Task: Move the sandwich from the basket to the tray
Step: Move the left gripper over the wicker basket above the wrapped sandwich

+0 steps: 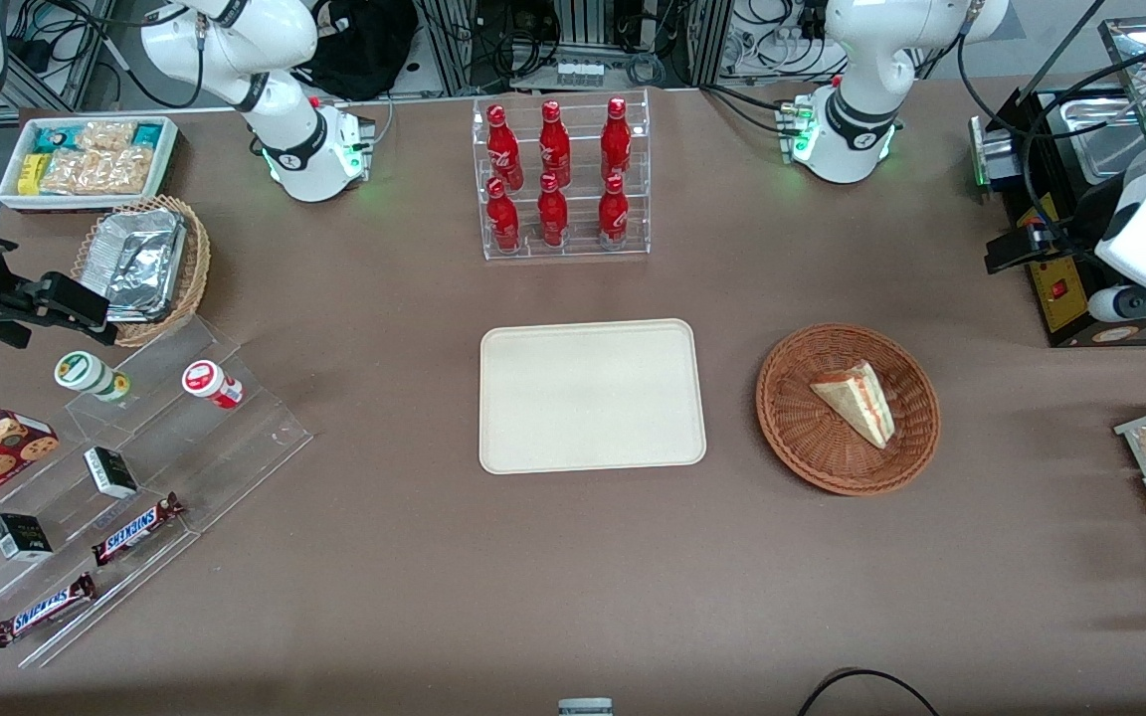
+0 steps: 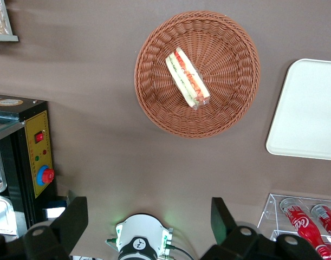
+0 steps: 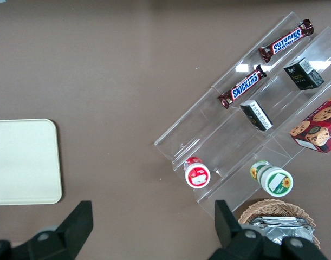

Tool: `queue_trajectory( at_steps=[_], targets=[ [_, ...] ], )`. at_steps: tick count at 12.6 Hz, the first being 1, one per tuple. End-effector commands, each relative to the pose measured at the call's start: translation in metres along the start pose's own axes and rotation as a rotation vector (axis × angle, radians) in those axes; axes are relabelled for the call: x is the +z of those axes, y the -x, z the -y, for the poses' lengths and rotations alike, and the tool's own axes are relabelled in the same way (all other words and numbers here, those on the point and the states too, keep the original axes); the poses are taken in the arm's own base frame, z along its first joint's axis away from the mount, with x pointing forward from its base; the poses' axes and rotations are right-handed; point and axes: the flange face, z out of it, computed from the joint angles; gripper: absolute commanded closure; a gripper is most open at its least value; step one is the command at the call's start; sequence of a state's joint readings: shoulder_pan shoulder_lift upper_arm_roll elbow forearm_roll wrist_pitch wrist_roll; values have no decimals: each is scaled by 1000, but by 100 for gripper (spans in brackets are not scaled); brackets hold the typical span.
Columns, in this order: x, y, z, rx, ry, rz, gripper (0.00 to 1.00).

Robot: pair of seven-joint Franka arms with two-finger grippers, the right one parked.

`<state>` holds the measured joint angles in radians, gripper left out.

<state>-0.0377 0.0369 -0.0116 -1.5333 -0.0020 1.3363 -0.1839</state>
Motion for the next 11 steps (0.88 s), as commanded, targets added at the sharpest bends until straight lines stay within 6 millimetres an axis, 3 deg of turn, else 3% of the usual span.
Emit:
queue_trajectory(
  at_steps=[1, 3, 6, 9, 11],
  targets=[
    [-4, -3, -1, 13, -13, -11, 0],
    [7, -7, -4, 17, -17, -2, 0],
    [40, -13, -13, 33, -29, 31, 0],
    [86, -20, -19, 42, -34, 47, 0],
    [125, -25, -37, 74, -44, 31, 0]
  ],
)
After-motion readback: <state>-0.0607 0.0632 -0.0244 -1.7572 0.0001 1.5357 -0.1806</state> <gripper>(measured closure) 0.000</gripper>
